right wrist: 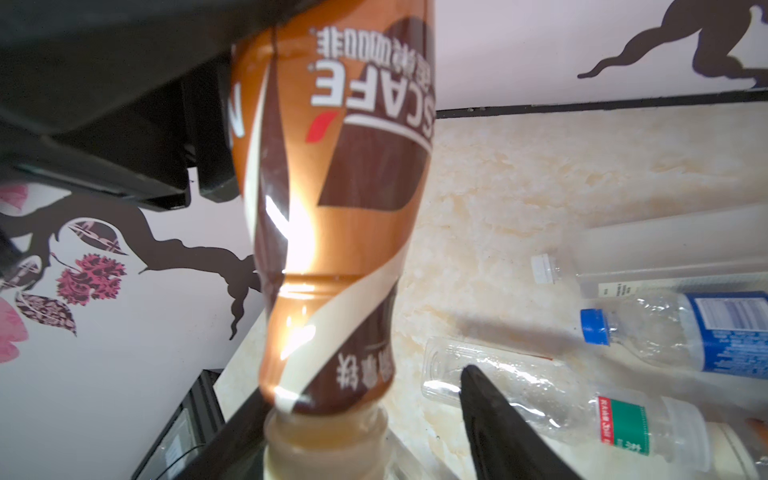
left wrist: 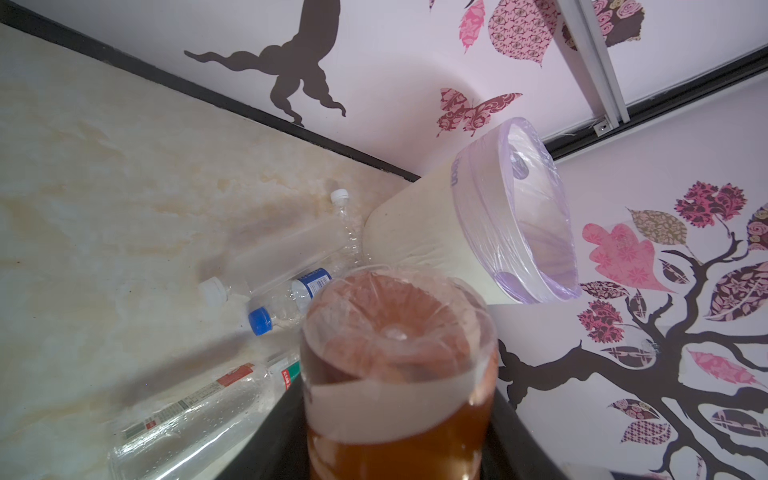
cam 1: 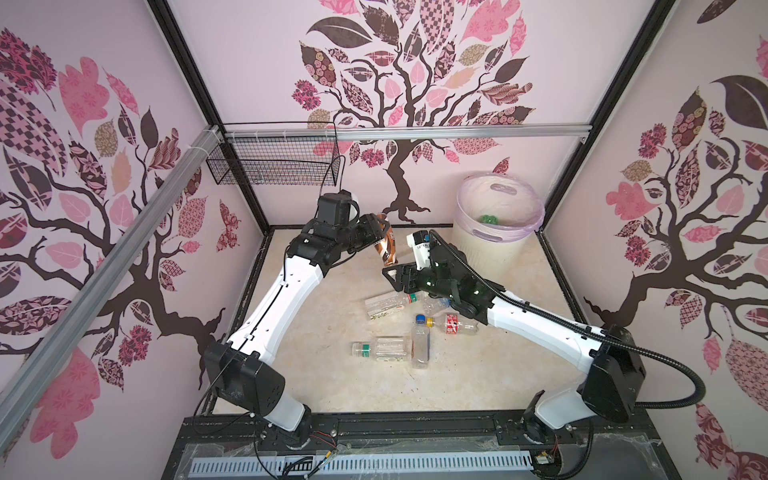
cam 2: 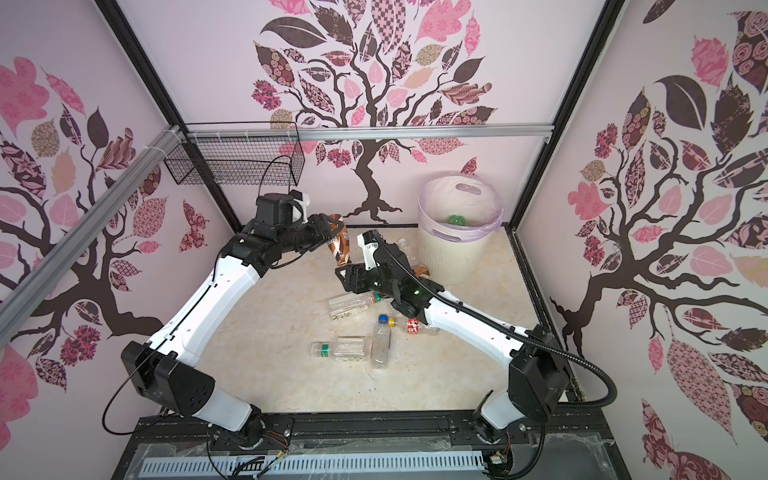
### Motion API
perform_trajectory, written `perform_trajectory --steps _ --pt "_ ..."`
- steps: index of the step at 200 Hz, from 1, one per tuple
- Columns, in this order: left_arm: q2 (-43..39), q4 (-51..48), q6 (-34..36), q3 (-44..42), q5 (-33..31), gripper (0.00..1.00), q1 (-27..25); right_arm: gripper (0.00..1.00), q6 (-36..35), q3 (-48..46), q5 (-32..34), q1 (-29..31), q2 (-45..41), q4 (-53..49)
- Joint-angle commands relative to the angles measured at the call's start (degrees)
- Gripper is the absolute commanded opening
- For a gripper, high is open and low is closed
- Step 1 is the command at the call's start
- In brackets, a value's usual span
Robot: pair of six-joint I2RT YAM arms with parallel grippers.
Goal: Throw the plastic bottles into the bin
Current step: 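Grasp the Nescafe bottle with the right gripper from the left gripper, then raise the Nescafe bottle over the bin with the right gripper and release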
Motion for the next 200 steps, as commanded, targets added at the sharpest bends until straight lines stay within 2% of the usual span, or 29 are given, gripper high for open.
perform_trajectory --steps 1,65,88,119,141,166,200 --pt "-1.43 0.74 -0.08 -0.33 -0.19 0.53 -0.54 0.60 0.40 2.43 0.54 0.08 0.36 0.96" --pt "-1.23 0.61 -0.16 -0.55 -1.09 0.53 -0.98 0.35 -0.67 2.69 2.35 0.12 -0.39 -0.74" --pt "-0.68 0.48 -0.41 -0.57 -0.83 0.54 -1.15 0.24 -0.94 2.61 2.61 0.14 -0.51 -1.32" --pt "-0.45 0.56 -0.72 -0.31 -1.26 0.63 -1.25 0.21 -1.38 2.61 3.82 0.13 -0.87 -2.51" --pt "-0.27 -1.08 -0.16 1.60 -2.20 0.77 -1.25 0.19 -1.63 2.51 5.02 0.09 -1.28 -3.52" --pt "-0.20 -3.80 1.39 5.05 -4.06 0.97 -1.00 0.18 -3.04 2.76 7.89 0.05 -2.21 -6.19" --pt "-1.49 -4.19 1.42 6.76 -3.99 0.98 -0.14 0.18 -7.14 7.53 13.57 -1.81 -3.70 -14.38"
